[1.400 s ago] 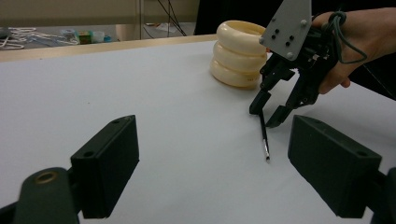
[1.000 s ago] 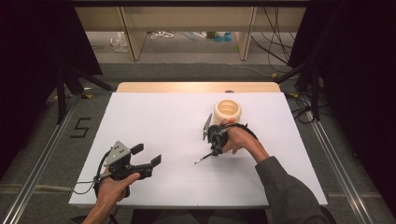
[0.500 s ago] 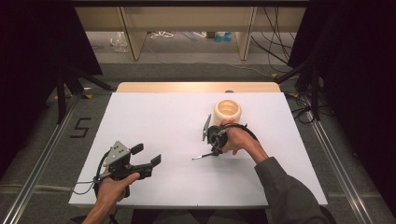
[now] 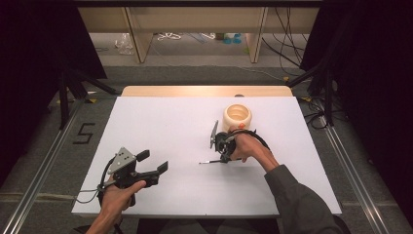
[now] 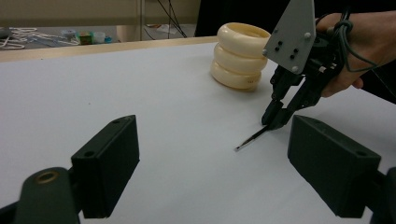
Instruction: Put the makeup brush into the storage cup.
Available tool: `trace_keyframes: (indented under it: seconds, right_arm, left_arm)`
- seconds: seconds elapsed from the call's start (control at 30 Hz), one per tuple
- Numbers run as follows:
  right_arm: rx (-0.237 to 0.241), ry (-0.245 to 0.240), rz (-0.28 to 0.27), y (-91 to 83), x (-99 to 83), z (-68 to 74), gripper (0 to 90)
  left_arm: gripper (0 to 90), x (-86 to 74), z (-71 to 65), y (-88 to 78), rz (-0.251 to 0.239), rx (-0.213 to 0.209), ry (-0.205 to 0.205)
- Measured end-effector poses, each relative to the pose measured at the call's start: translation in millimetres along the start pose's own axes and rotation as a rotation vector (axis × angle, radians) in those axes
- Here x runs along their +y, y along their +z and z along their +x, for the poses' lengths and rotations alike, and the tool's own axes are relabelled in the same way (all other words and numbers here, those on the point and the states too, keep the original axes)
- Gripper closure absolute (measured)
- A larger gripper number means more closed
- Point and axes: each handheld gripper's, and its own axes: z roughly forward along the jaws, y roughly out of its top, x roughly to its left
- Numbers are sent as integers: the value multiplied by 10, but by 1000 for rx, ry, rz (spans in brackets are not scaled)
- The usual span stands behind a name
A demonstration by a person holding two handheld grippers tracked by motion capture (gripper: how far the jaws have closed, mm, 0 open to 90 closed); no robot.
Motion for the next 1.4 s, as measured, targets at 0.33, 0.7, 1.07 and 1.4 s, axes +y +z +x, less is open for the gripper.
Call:
trace_keyframes:
  seconds: [0.33,0.7,1.07,1.4]
  right_arm:
    - [-4,6,35,-10,13,8,841]
    - [-8,21,44,-14,19,25,856]
    - [-32,-14,-14,-36,30,-1,857]
    - [-83,64,-193,-262,-8,-21,857]
  left_arm:
    - [161,0,-3,2,0,-3,3]
    - [162,0,-4,2,0,-3,3]
    - [162,2,-3,0,-2,-4,1]
    - [162,3,-4,-3,-2,0,1]
